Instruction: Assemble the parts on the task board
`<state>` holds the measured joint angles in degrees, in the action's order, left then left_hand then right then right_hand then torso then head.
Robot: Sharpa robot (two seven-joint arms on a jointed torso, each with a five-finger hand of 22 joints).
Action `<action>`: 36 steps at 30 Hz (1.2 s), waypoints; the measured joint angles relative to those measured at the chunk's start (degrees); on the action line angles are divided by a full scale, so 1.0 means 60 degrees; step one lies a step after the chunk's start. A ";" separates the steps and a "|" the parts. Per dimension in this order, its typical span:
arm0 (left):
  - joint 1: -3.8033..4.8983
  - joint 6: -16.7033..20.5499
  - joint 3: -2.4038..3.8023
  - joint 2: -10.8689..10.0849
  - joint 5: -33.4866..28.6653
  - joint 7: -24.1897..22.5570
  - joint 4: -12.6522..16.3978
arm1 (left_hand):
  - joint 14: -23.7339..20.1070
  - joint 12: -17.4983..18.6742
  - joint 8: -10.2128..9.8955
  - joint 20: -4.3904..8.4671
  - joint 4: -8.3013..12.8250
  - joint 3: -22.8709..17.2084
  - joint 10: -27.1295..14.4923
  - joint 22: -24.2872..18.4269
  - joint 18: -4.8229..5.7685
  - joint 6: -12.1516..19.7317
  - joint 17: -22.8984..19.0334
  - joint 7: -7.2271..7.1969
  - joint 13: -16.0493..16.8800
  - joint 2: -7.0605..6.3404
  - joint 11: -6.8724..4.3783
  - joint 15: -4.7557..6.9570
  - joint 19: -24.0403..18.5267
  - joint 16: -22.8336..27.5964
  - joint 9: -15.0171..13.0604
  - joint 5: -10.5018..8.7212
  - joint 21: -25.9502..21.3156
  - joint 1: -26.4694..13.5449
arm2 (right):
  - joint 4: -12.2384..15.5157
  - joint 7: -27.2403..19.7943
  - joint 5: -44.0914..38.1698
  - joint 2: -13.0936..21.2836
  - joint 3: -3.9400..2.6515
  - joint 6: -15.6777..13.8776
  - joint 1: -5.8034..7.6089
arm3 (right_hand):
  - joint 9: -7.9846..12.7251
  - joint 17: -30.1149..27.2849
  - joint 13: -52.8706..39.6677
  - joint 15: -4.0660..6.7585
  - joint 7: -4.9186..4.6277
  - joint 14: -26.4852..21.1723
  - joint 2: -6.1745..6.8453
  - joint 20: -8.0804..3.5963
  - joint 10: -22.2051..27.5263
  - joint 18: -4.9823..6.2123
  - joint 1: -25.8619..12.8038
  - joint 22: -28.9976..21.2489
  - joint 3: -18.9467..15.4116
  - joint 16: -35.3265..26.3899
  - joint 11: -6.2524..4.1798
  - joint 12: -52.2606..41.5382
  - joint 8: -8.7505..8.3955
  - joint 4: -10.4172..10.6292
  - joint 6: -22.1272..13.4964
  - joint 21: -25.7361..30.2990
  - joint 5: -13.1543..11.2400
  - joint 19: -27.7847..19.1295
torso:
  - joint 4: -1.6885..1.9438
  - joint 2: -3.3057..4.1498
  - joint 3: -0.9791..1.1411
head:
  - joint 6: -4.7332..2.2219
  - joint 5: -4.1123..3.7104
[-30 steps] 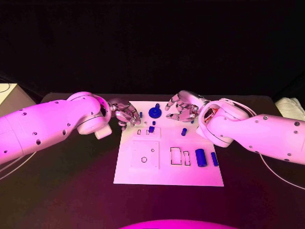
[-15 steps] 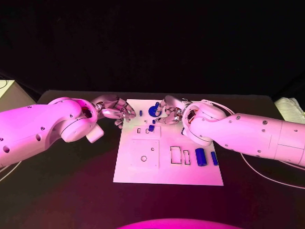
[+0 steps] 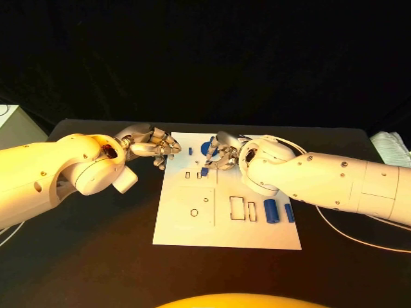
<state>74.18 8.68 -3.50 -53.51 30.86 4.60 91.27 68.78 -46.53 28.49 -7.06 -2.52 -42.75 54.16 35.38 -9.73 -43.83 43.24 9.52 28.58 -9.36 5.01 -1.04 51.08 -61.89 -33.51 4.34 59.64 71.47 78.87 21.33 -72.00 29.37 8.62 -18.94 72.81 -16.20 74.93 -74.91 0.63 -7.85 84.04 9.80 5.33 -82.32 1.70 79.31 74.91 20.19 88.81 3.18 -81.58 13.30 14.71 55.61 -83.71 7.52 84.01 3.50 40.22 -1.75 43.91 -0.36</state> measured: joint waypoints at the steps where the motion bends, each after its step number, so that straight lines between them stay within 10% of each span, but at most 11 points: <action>1: 0.0000 0.0013 0.0000 -0.0004 -0.0024 -0.0015 0.0012 | 0.0000 0.0000 0.0000 0.0000 0.0000 0.0000 0.0000 0.0000 0.0000 0.0000 0.0000 0.0000 0.0000 0.0000 0.0000 0.0000 0.0000 0.0000 0.0000 0.0000 0.0000 0.0000 | 0.0013 0.0015 0.0002 -0.0002 0.0000 0.0026 -0.0002 | 0.0000 0.0000 0.0000 0.0000 0.0000 0.0000 0.0000 0.0000 0.0000 0.0000 0.0000 0.0000 0.0000 0.0020 0.0000 0.0000 0.0000 0.0000 0.0000 -0.0019 -0.0023 0.0000 | -0.0001 0.0001 0.0001 | 0.0004 0.0005; 36: 0.0001 0.0070 0.0000 -0.0089 -0.0273 -0.0092 0.0096 | -0.0034 0.0042 0.0001 0.0000 -0.0002 0.0052 0.0001 -0.0040 0.0002 0.0000 -0.0089 -0.0002 -0.0110 0.0000 0.0000 -0.0034 0.0000 0.0047 0.0066 0.0000 -0.0077 0.0000 | -0.0337 0.0286 -0.0237 -0.0349 0.0016 0.0369 -0.0212 | -0.0001 -0.0003 0.0001 -0.0001 0.0033 -0.0001 0.0189 0.0001 -0.0033 0.0000 -0.0188 0.0005 -0.0001 0.0035 -0.0033 -0.0047 0.0037 0.0001 0.0032 -0.0047 -0.0390 0.0000 | 0.0010 0.0027 0.0015 | 0.0031 0.0061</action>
<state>74.19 9.10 -3.50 -54.04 29.23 4.05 91.84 68.57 -46.27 28.50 -7.06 -2.53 -42.44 54.17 35.14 -9.72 -43.83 42.71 9.51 27.92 -9.36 5.01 -1.25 51.08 -61.61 -33.12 4.34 59.17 71.47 76.85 23.04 -73.42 27.27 8.71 -16.72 71.54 -16.21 74.91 -74.90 0.63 -7.66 84.03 10.94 5.34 -82.52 1.70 78.18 74.94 20.19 89.02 2.98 -81.86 13.52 14.72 55.80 -83.99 5.18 84.01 3.57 40.38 -1.66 44.10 0.01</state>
